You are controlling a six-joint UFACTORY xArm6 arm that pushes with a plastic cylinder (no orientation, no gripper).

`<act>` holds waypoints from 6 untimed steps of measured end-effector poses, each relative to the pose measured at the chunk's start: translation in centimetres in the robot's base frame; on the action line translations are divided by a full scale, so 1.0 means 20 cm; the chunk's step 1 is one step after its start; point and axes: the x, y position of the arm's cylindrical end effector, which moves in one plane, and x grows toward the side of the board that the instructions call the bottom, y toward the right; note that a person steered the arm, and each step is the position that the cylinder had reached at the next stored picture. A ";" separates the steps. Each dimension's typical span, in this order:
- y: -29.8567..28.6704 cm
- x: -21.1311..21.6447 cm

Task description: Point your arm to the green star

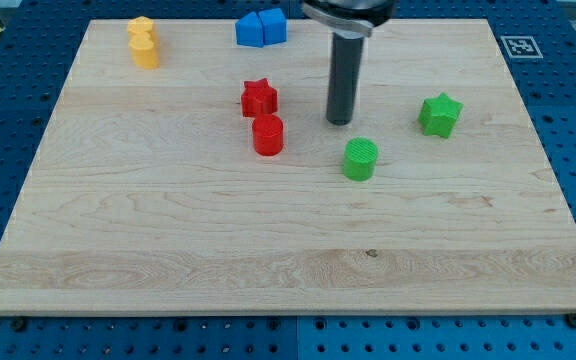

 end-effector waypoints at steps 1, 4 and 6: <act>0.09 -0.02; 0.54 -0.30; 0.74 -0.21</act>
